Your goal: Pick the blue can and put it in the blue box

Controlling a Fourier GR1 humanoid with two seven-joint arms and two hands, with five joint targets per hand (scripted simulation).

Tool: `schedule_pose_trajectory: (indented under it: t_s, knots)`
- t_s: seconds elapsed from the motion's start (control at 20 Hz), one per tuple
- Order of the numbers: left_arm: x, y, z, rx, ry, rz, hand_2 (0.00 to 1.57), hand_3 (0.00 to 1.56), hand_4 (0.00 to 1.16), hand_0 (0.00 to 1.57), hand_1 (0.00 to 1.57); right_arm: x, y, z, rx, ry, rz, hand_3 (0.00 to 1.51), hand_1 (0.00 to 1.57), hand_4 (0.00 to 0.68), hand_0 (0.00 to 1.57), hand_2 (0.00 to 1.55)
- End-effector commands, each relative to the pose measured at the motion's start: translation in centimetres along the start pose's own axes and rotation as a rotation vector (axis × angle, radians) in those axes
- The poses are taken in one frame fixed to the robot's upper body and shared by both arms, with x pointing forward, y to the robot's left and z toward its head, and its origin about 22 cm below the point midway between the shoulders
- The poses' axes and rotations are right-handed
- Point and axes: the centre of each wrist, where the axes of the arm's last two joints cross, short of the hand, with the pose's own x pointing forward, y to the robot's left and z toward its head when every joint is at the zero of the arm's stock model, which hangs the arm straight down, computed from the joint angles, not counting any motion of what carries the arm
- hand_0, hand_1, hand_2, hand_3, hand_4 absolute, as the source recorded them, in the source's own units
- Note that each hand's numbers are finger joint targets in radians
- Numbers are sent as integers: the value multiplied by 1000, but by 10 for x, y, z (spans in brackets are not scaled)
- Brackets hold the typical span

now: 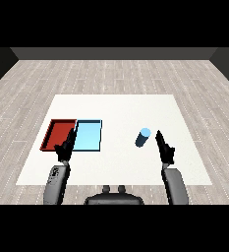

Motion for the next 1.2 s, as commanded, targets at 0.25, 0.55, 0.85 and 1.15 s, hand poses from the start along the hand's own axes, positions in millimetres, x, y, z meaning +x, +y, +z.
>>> schedule_pose_trajectory:
  t_s: [0.25,0.55,0.85,1.15]
  knots:
    - [-4,-4,8,21,40,10,0,0,0,0,0,-19,-8,-52,30,106,-83,0,0,0,0,0]
    - [2,2,10,25,-330,80,0,0,0,0,0,-13,7,-36,163,-293,-234,0,0,0,0,0]
    - [-29,5,12,33,-338,67,0,0,0,0,0,-27,1,-48,168,-297,-237,0,0,0,0,0]
    - [-8,-5,28,17,-342,78,0,0,0,0,0,-20,1,-51,162,-292,-244,0,0,0,0,0]
